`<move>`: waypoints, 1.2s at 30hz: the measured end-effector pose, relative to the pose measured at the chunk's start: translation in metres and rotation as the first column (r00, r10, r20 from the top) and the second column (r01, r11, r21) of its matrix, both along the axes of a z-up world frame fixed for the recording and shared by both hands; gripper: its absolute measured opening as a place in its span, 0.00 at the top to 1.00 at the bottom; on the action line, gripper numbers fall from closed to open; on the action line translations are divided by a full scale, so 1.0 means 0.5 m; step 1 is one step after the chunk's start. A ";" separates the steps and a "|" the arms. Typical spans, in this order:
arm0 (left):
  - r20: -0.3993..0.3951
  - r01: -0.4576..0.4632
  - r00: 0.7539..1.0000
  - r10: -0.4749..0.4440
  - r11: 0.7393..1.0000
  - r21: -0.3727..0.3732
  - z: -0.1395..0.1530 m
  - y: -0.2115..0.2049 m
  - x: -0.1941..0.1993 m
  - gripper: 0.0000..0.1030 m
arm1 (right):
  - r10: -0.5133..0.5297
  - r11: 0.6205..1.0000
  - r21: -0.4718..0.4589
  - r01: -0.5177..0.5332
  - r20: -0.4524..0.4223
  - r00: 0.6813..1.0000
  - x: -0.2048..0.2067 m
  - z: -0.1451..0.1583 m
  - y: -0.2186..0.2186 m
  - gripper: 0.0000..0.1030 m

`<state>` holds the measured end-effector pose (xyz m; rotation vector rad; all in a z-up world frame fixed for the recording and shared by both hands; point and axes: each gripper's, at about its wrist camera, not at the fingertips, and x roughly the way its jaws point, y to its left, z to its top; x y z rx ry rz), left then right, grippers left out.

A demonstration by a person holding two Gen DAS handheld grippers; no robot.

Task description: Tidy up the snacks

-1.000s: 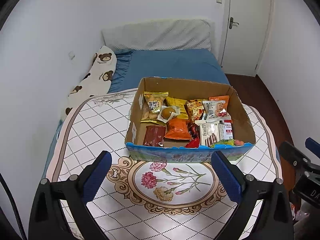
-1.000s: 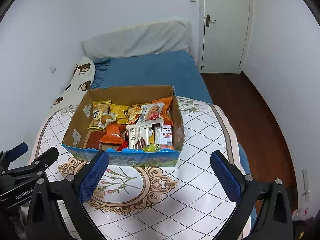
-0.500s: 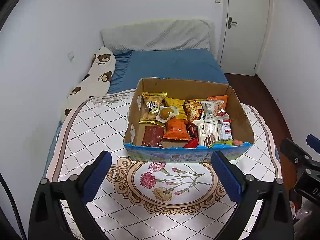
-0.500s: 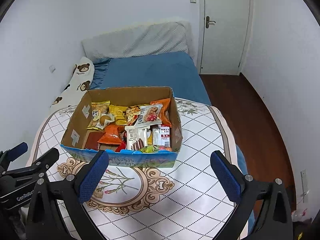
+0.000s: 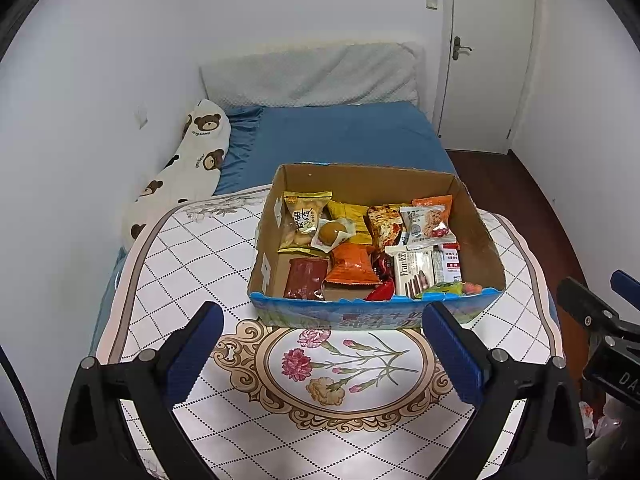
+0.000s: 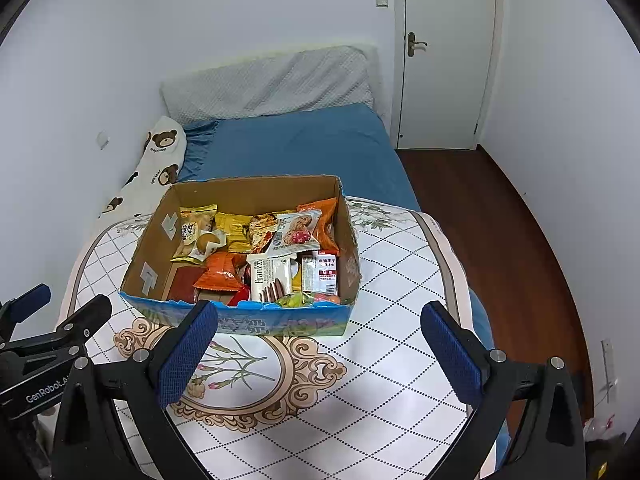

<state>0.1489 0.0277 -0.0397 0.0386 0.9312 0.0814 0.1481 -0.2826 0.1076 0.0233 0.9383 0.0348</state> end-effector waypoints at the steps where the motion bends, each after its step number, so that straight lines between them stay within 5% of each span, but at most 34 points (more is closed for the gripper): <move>1: 0.001 -0.001 1.000 0.001 1.000 0.000 0.001 0.000 0.001 0.01 | -0.001 1.000 0.002 0.001 0.001 1.000 -0.002 0.003 0.000 0.00; 36: 0.025 0.014 1.000 -0.014 1.000 0.000 0.023 -0.005 -0.008 0.01 | -0.002 0.999 -0.033 0.003 0.040 0.999 -0.012 0.030 0.002 0.00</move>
